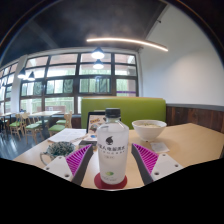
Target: Pour water
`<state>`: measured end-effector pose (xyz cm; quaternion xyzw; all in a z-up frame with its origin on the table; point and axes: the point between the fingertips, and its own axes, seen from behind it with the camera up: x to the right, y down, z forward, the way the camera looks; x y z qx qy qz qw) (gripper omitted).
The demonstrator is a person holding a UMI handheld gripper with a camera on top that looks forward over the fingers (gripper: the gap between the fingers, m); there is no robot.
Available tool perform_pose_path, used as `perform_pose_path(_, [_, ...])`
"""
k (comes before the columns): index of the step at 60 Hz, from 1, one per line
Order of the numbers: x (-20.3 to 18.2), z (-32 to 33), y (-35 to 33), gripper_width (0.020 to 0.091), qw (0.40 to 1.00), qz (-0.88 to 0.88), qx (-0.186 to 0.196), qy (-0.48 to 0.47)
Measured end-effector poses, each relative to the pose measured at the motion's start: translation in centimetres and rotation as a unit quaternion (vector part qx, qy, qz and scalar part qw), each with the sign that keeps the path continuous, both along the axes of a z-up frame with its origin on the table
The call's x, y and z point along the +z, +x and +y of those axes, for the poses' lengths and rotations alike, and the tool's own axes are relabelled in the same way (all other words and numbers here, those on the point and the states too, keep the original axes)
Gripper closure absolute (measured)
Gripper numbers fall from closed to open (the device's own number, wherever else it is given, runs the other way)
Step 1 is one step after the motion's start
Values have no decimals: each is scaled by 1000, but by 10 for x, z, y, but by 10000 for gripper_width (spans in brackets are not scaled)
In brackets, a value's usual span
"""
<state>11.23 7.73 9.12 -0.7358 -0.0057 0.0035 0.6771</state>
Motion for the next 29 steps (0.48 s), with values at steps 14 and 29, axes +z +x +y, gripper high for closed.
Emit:
perform_pose_path(14, [24, -96, -17, 265, 1000, -1, 16, 0])
perform_pose_path(29, [26, -200, -48, 264, 999, 22, 48, -13])
